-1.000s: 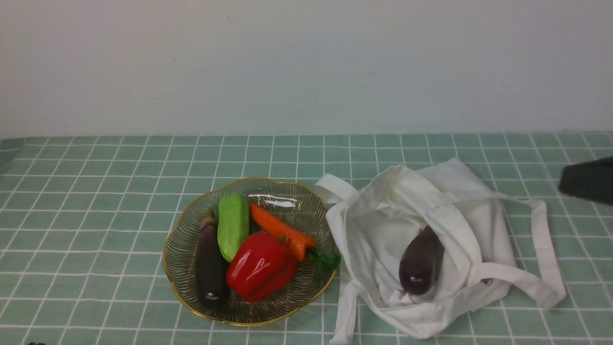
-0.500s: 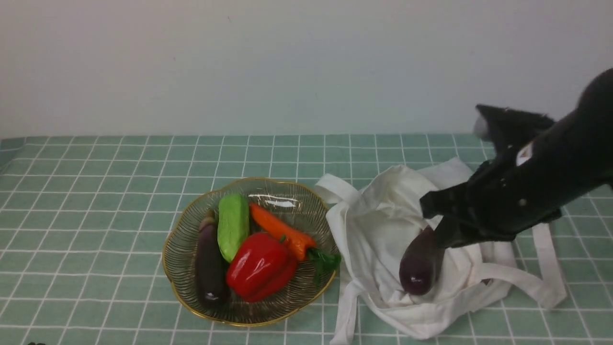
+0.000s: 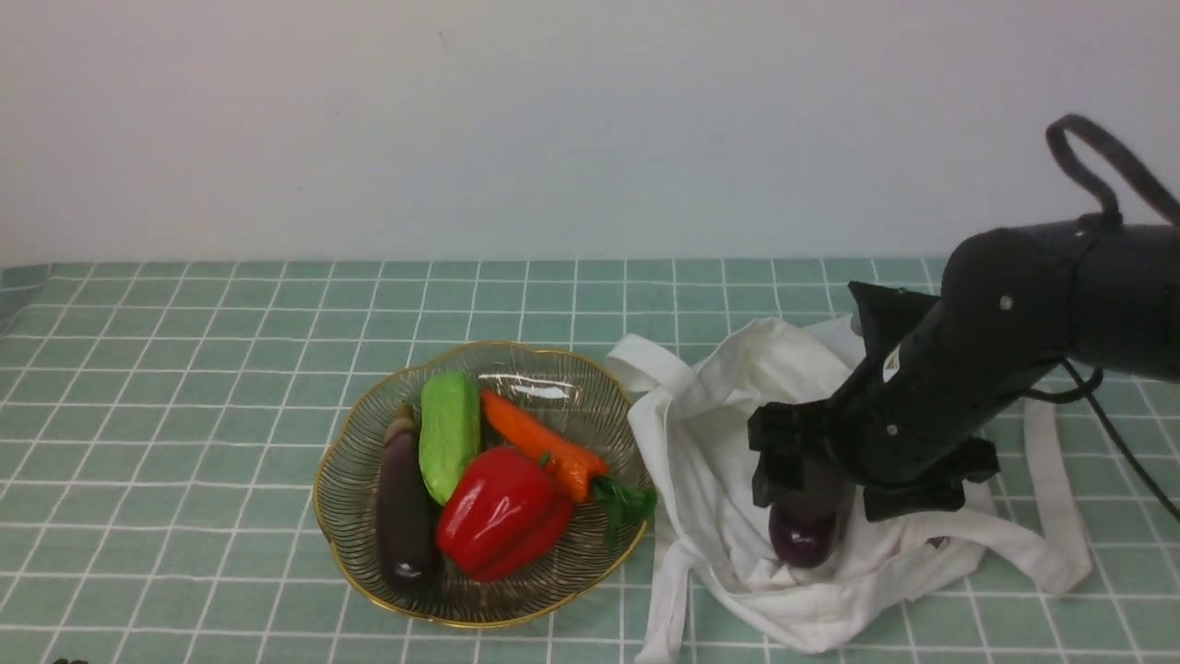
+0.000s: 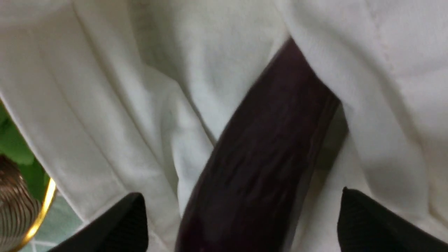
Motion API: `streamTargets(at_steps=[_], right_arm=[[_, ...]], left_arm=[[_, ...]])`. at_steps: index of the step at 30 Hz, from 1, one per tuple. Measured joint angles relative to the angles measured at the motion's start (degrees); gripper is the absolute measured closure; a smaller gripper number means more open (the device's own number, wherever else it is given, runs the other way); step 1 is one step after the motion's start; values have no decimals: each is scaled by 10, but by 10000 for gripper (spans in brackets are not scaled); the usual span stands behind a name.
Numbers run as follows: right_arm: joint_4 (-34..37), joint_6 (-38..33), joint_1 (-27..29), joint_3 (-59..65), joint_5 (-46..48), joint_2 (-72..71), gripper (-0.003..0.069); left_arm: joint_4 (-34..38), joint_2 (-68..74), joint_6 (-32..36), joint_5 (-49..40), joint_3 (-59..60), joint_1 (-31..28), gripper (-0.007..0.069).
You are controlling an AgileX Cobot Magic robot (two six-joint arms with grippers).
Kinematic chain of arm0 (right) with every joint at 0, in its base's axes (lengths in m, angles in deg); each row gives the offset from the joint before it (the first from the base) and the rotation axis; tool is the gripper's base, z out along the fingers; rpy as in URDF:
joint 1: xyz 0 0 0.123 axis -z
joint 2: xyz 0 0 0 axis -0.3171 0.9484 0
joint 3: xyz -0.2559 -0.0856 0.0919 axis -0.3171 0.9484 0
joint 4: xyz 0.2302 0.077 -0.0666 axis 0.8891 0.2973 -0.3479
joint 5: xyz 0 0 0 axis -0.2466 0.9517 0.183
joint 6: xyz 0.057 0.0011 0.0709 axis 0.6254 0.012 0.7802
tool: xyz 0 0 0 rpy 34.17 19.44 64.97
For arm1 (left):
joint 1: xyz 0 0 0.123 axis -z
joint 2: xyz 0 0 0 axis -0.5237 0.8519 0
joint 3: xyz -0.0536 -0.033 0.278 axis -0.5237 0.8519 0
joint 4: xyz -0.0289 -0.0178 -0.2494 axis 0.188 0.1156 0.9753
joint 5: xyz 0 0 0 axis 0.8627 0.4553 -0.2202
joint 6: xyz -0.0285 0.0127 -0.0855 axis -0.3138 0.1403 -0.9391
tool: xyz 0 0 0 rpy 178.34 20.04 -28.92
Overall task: Take vegetables from cloth bag on blue coffee tablecloth place on plate.
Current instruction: 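Reach into the white cloth bag and grasp a vegetable inside with the right gripper, then take the eggplant out of the bag and place it on the plate with the right gripper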
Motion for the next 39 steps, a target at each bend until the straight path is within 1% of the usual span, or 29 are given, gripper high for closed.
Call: streamTargets(at_steps=[5,6,7,9,10,11,12,13,15,19,22,28,31,34,36,39], right_arm=[[14,0,0,-10,-7,27,-30],[17,-1,0,-12,-6,30,-27],[19,-5,0,-15,-6,34,-8],[19,-10,0,-17,-1,37,53],[19,-11,0,-18,5,37,136],[19,-11,0,-18,7,37,150],[19,-11,0,-20,19,37,263],[19,-13,0,-21,25,37,274],[18,-19,0,-22,30,37,259],[27,-32,0,-22,41,34,258],[54,-50,0,-22,57,11,258],[125,-109,-1,-22,84,-72,258],[179,-147,-5,-23,96,-101,258],[230,-203,-28,-23,89,-115,258],[274,-265,-63,-23,61,-116,258],[315,-324,-99,-32,33,-102,258]], left_arm=[[0,0,0,0,0,0,632],[0,0,0,0,0,0,632],[0,0,0,0,0,0,632],[0,0,0,0,0,0,632],[0,0,0,0,0,0,632],[0,0,0,0,0,0,632],[0,0,0,0,0,0,632],[0,0,0,0,0,0,632],[0,0,0,0,0,0,632],[0,0,0,0,0,0,632],[0,0,0,0,0,0,632],[0,0,0,0,0,0,632],[0,0,0,0,0,0,632],[0,0,0,0,0,0,632],[0,0,0,0,0,0,632],[0,0,0,0,0,0,632]])
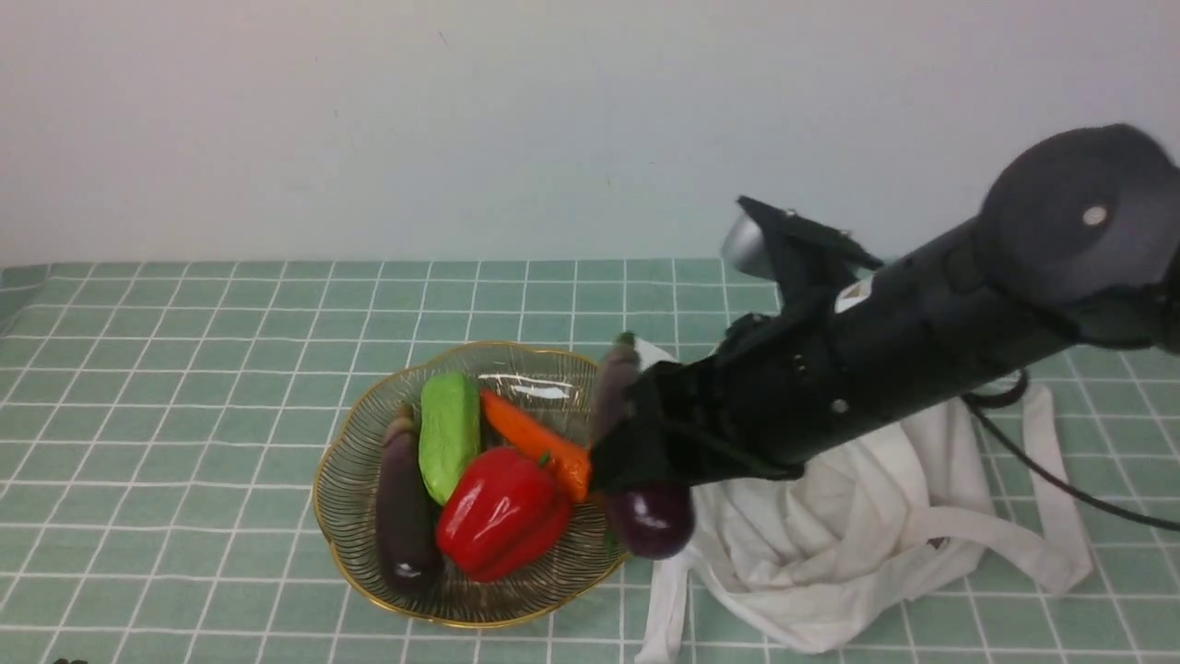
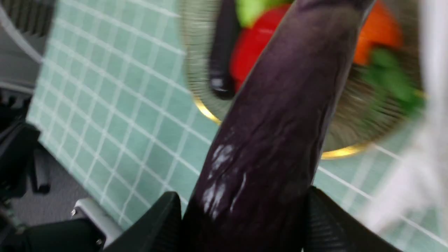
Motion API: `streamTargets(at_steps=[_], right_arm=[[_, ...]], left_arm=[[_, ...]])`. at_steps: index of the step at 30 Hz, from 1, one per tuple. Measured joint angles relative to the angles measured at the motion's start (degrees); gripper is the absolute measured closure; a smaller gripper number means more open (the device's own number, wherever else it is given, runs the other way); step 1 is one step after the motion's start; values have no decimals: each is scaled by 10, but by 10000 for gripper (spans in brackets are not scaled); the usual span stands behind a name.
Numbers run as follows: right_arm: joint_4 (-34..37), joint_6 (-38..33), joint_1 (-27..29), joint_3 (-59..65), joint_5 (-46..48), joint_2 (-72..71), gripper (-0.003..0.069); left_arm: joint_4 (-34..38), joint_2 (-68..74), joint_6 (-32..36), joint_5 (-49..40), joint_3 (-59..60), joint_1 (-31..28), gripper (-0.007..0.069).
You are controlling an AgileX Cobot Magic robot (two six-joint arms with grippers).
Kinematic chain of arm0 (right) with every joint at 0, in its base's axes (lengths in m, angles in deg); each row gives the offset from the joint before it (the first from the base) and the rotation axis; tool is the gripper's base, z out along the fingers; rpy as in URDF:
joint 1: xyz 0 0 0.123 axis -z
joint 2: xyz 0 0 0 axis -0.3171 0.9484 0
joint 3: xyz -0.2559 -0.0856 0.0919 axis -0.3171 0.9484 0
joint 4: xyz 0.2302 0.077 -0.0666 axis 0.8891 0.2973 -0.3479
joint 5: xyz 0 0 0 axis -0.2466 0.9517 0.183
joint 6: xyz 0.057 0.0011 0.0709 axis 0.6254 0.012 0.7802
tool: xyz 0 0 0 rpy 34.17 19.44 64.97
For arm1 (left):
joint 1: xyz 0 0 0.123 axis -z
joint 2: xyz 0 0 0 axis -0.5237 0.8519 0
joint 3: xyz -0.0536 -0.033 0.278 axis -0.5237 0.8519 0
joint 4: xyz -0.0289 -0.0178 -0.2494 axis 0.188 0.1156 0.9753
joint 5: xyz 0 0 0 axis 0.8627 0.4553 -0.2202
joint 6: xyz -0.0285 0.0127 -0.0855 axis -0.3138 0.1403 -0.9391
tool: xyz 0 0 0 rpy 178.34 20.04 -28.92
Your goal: Take vegetables from cloth bag on blue coffee tablecloth place on plate.
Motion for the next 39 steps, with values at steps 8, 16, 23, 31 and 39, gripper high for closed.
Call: streamTargets(at_steps=[8,16,23,31,39], right_arm=[[9,-66,-49,-152,-10,153,258],[-141,-63,-41,-300,58,273,258],[-257,-36,-41,-317,65,286,258],[-321,7,-41,-317,63,286,123],[-398,89,-41,-322,112,257,83]], left_arm=[[0,0,0,0,0,0,632],[0,0,0,0,0,0,632],[0,0,0,0,0,0,632],[0,0,0,0,0,0,632],[0,0,0,0,0,0,632]])
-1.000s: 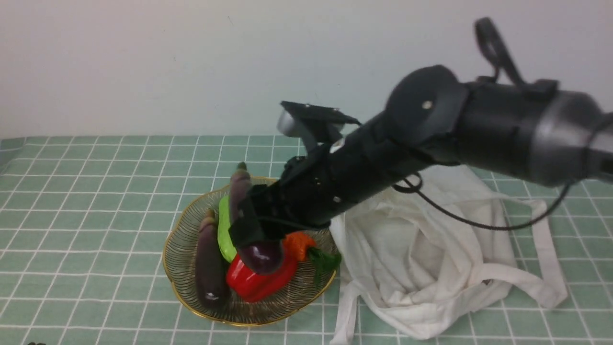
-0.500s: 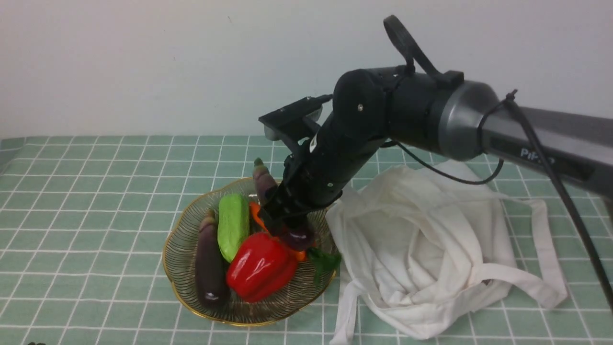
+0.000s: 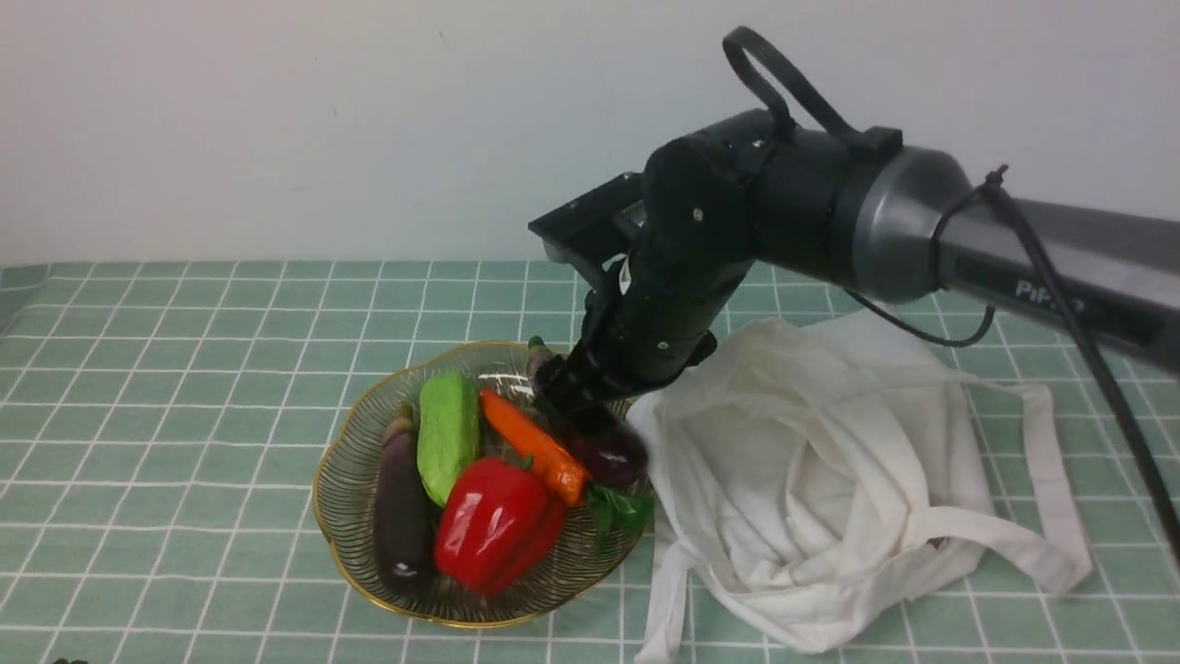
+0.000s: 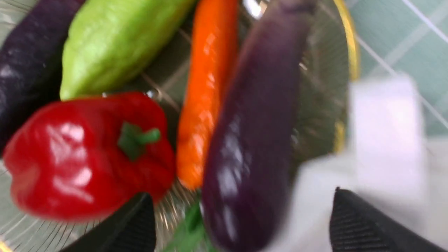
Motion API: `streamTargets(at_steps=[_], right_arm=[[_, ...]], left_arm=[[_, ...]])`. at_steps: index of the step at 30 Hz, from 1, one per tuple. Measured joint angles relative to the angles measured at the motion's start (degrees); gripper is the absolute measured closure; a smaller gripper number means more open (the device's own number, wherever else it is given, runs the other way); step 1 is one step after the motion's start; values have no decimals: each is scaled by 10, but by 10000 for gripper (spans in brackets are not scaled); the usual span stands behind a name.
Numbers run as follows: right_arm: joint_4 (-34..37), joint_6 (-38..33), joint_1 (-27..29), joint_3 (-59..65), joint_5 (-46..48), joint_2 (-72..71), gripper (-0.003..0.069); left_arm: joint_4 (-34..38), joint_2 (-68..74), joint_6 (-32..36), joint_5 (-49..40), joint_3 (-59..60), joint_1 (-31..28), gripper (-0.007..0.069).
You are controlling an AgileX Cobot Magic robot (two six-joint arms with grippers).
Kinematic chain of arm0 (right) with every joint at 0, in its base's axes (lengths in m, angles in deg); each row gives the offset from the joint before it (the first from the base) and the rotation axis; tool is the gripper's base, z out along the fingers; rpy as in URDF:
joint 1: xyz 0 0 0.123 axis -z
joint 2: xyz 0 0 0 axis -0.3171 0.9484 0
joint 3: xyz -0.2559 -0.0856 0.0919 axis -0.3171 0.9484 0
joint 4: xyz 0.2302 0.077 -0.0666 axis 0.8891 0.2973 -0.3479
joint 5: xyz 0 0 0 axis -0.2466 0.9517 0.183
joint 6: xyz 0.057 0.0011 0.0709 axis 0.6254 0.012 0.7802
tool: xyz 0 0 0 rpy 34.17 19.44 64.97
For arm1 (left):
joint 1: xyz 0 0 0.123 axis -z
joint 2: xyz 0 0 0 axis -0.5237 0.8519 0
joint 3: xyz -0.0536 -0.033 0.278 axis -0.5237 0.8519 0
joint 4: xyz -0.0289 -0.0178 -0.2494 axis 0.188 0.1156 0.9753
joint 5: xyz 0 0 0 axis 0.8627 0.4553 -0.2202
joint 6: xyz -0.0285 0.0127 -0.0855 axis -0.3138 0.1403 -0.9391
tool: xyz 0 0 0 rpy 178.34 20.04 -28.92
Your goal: Take vegetables from cloth bag on blue coffee tablecloth place on plate.
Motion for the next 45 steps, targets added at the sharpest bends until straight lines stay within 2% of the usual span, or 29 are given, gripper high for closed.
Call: streamTargets(at_steps=[3,5,6,7,8,10,12,13,15,16,22,28,32,45], right_arm=[[-29,34,0,-1,18,-48,223],[-59,69,0,-2,29,-122,417],[-64,77,0,-3,31,-142,470],[-77,94,0,-5,34,-177,559],[-88,111,0,-6,36,-213,606],[-106,138,0,-6,40,-273,645],[-131,175,0,7,33,-368,664],[-134,178,0,9,31,-368,666],[-168,215,0,76,-13,-503,671],[-171,218,0,83,-18,-503,671],[-234,272,0,368,-196,-828,671],[-282,313,0,605,-295,-1103,671],[-303,315,0,676,-299,-1168,671],[-272,314,0,686,-310,-1168,671]], left_arm=[[0,0,0,0,0,0,632],[0,0,0,0,0,0,632],[0,0,0,0,0,0,632],[0,0,0,0,0,0,632],[0,0,0,0,0,0,632],[0,0,0,0,0,0,632],[0,0,0,0,0,0,632],[0,0,0,0,0,0,632],[0,0,0,0,0,0,632],[0,0,0,0,0,0,632],[0,0,0,0,0,0,632],[0,0,0,0,0,0,632],[0,0,0,0,0,0,632],[-2,0,0,0,0,0,632]])
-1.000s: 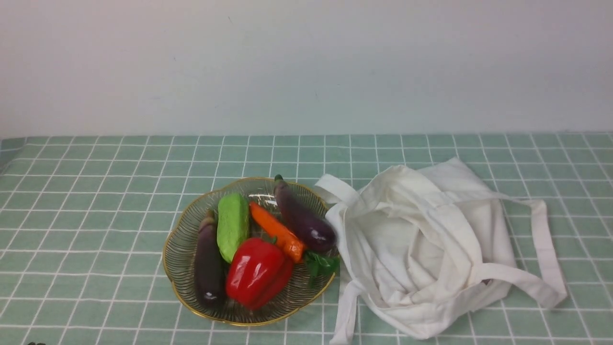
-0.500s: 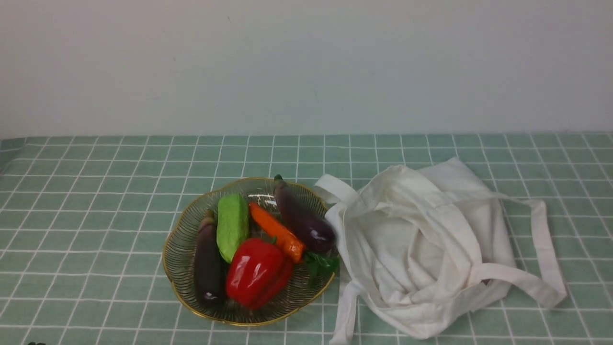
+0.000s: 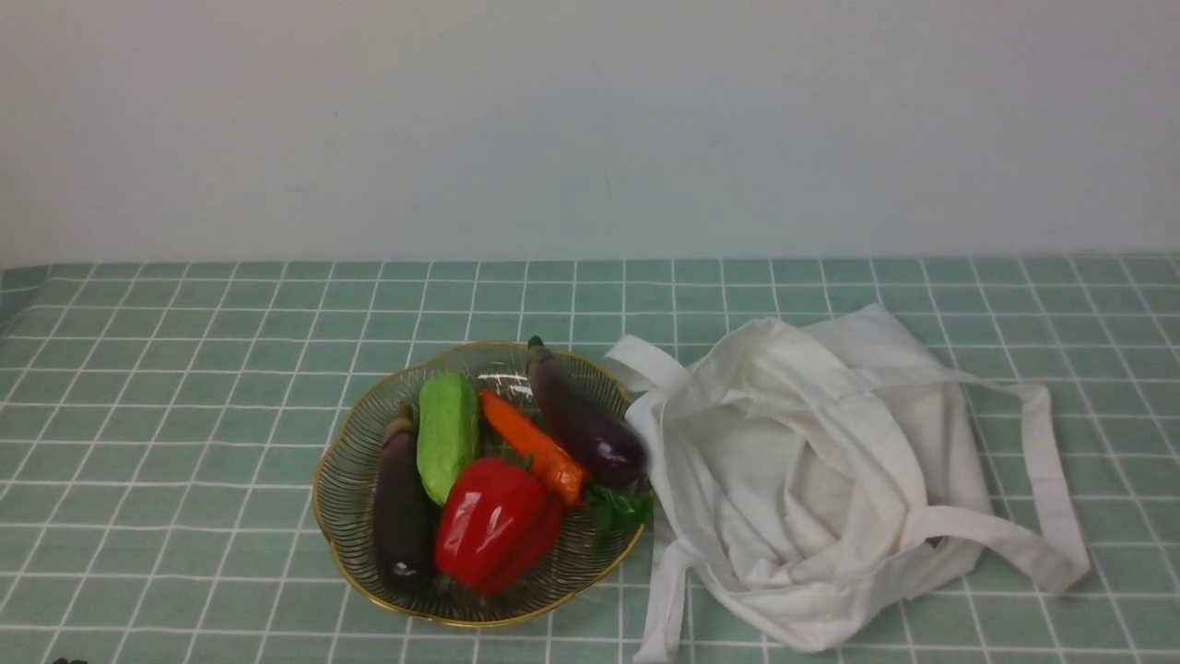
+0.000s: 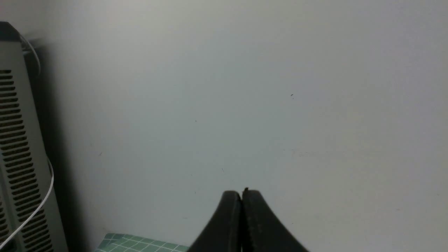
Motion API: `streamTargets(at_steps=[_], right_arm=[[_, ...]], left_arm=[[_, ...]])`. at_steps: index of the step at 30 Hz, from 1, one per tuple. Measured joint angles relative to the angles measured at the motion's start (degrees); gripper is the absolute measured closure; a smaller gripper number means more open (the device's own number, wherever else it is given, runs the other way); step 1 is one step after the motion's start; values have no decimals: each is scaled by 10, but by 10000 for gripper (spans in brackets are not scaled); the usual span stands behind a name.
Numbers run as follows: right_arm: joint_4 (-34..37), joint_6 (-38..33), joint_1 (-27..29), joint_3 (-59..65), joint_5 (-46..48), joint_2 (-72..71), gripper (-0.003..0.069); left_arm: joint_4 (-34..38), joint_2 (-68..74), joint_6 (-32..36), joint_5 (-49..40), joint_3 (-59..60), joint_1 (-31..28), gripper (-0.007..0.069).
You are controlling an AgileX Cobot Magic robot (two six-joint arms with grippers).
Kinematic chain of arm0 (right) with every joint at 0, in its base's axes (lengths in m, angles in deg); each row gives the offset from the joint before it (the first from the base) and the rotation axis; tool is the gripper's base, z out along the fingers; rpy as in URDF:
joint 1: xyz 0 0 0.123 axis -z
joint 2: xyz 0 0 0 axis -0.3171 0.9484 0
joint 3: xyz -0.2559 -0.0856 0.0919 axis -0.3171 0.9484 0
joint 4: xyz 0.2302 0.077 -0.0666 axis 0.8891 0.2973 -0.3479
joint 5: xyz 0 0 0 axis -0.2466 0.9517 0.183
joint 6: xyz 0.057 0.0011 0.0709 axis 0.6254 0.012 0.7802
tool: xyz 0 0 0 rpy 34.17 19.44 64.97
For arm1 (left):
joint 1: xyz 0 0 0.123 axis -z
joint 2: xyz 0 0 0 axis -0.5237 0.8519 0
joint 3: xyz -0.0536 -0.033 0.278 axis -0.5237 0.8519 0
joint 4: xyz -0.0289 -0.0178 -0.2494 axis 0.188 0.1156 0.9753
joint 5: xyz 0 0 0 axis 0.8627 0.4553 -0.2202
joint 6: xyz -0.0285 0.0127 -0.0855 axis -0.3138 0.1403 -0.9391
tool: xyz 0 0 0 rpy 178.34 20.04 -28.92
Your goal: Take vegetables from cloth bag on blue coffee tablecloth place on plate.
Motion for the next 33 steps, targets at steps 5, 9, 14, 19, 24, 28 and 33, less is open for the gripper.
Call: streamTargets(at_steps=[5,9,14,19,24,28,33], right_arm=[[11,0,0,0,0,0,671],[40,-12,0,0,3,0,671],[190,-180,0,0,9,0,671],[279,-295,0,0,9,0,671],[287,-307,0,0,9,0,671],[287,-310,3,4,13,0,671],[278,-312,102,56,6,0,671]], left_arm=[[0,0,0,0,0,0,632],[0,0,0,0,0,0,632],[0,0,0,0,0,0,632],[0,0,0,0,0,0,632],[0,0,0,0,0,0,632],[0,0,0,0,0,0,632],[0,0,0,0,0,0,632]])
